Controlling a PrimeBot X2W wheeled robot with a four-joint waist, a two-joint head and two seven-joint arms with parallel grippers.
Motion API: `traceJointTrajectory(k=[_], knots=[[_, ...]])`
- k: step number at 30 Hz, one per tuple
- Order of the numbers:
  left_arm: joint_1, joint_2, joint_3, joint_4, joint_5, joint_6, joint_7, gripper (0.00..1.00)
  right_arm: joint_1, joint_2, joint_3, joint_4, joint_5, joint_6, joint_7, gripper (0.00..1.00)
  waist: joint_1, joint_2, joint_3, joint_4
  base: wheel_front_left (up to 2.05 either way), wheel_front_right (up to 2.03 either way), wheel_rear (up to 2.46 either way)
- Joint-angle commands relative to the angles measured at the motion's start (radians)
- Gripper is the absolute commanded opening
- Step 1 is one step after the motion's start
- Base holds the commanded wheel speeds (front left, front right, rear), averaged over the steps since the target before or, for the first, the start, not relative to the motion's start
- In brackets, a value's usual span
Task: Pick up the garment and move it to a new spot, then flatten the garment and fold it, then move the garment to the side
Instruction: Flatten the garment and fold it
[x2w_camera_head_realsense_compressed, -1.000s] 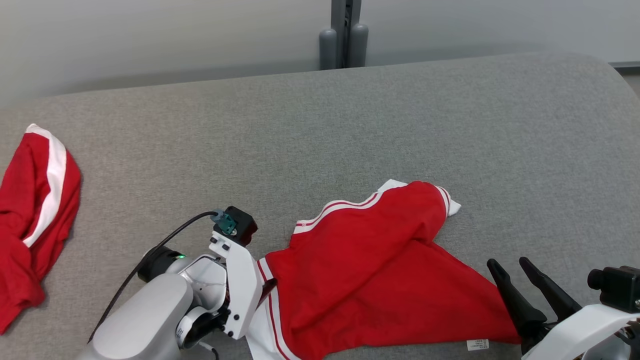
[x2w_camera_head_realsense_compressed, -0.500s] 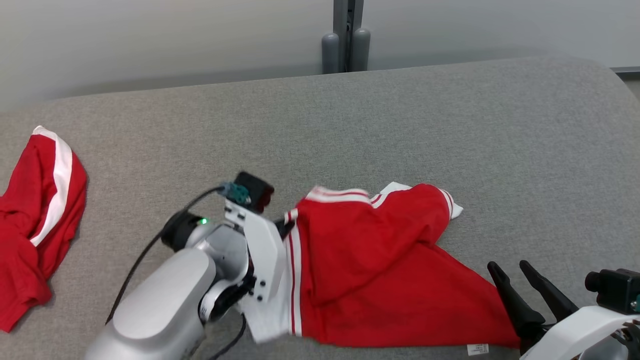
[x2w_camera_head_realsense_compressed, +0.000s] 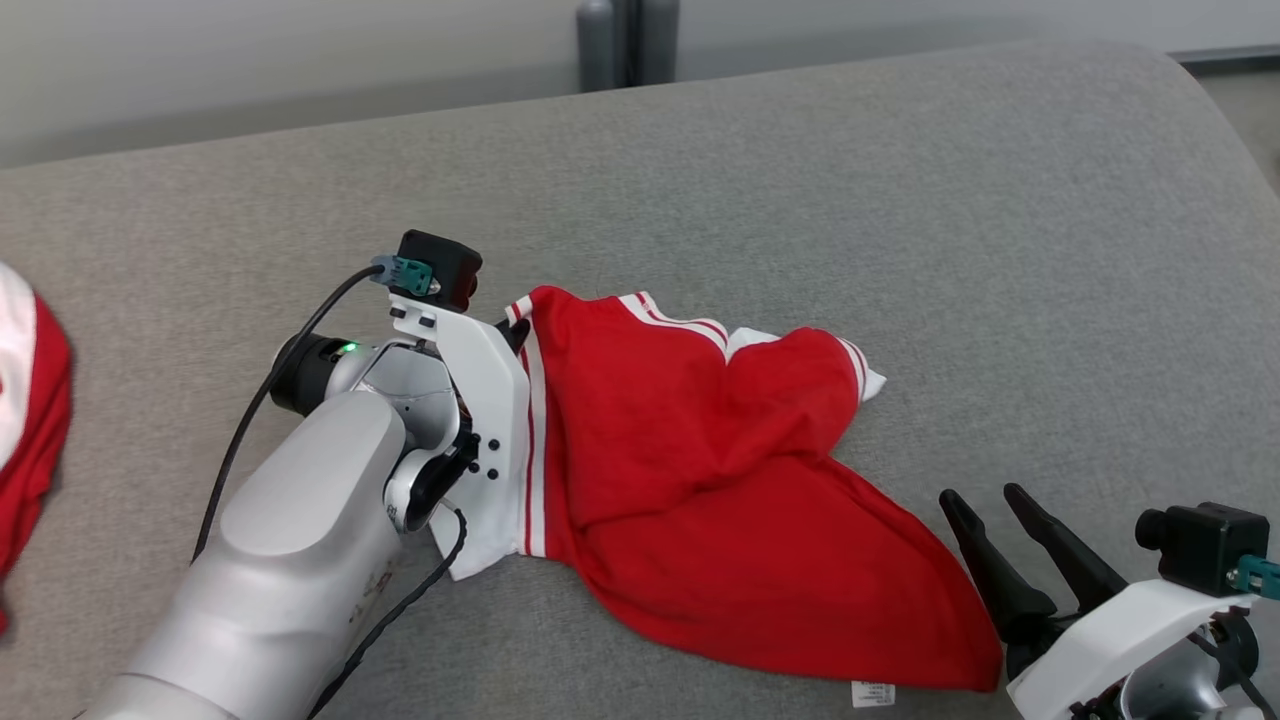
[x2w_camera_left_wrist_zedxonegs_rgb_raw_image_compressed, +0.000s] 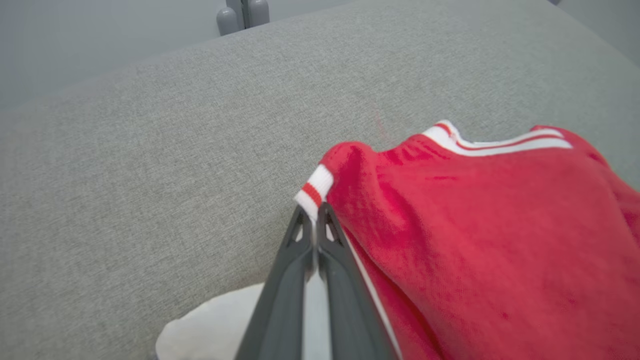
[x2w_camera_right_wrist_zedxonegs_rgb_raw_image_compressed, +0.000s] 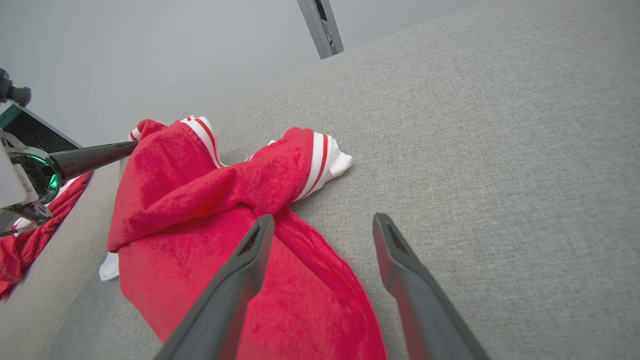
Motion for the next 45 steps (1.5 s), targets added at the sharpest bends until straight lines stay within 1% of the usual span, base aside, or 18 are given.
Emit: traceJointTrajectory(k=[1,4,9,11,15,21,24,27,31,32,33,34,37,40,45], knots=[[-0.019,-0.004,0.001,0.016,0.001,-0.008,-0.011,1.00,-0.010,-0.001,-0.003,0.007,0.000,0.002,-0.009,1.00,0.0000,0.0000,0.017,-0.021,0.00,0.00,0.00],[-0.045,-0.016,0.004,0.078,0.000,-0.034,-0.050,1.00,-0.005,-0.001,-0.007,0.018,0.002,0.002,-0.021,1.00,0.0000,0.0000,0.014,-0.024,0.00,0.00,0.00],[-0.051,-0.013,0.001,0.127,0.015,-0.049,-0.126,1.00,0.012,0.002,-0.012,0.039,0.003,0.002,-0.035,1.00,0.0000,0.0000,-0.021,-0.002,0.00,0.00,0.00],[-0.045,0.000,0.004,0.137,0.014,-0.050,-0.138,1.00,0.018,0.003,-0.012,0.039,0.002,0.002,-0.035,1.00,0.0000,0.0000,-0.036,0.010,0.00,0.00,0.00],[-0.029,0.028,-0.008,0.162,0.009,-0.061,-0.106,1.00,0.027,0.001,-0.007,0.038,-0.001,0.002,-0.026,1.00,0.0000,0.0000,-0.053,0.024,0.00,0.00,0.00],[-0.017,0.068,-0.061,0.190,0.011,-0.095,-0.015,1.00,0.020,-0.006,-0.005,0.024,-0.003,0.002,-0.016,1.00,0.0000,0.0000,-0.038,0.015,0.00,0.00,0.00],[-0.021,0.077,-0.083,0.200,0.003,-0.103,0.011,1.00,0.014,-0.005,-0.006,0.018,-0.005,0.002,-0.014,1.00,0.0000,0.0000,-0.020,0.003,0.00,0.00,0.00],[-0.038,0.086,-0.092,0.220,-0.002,-0.107,0.005,1.00,0.010,-0.003,-0.007,0.016,-0.006,0.002,-0.013,1.00,0.0000,0.0000,-0.005,-0.008,0.00,0.00,0.00],[-0.034,0.072,-0.108,0.245,-0.023,-0.110,0.013,1.00,0.008,0.001,-0.004,0.019,-0.007,0.002,-0.014,1.00,0.0000,0.0000,0.002,-0.017,0.00,0.00,0.00],[-0.033,0.071,-0.113,0.251,-0.027,-0.111,0.016,0.53,0.007,0.001,-0.004,0.020,-0.007,0.002,-0.014,1.00,0.0000,0.0000,0.002,-0.018,0.00,0.00,0.00],[-0.031,0.069,-0.119,0.255,-0.031,-0.111,0.015,0.28,0.006,0.002,-0.004,0.022,-0.008,0.002,-0.014,1.00,0.0000,0.0000,0.001,-0.018,0.00,0.00,0.00],[-0.029,0.070,-0.125,0.258,-0.037,-0.111,0.014,0.00,0.007,0.002,-0.005,0.023,-0.008,0.002,-0.015,1.00,0.0000,0.0000,0.000,-0.018,0.00,0.00,0.00],[-0.027,0.072,-0.135,0.268,-0.045,-0.111,0.010,0.00,0.009,0.002,-0.010,0.027,-0.008,0.002,-0.016,1.00,0.0000,0.0000,-0.005,-0.013,0.00,0.00,0.00],[-0.027,0.076,-0.133,0.299,-0.049,-0.109,-0.029,0.00,0.014,0.001,-0.013,0.027,-0.010,0.002,-0.017,1.00,0.0000,0.0000,-0.026,0.005,0.00,0.00,0.00],[0.022,0.068,-0.111,0.316,-0.069,-0.072,-0.086,0.00,0.036,0.000,-0.025,0.031,-0.007,0.002,-0.012,1.00,0.0000,0.0000,-0.073,0.037,0.00,0.00,0.00]])
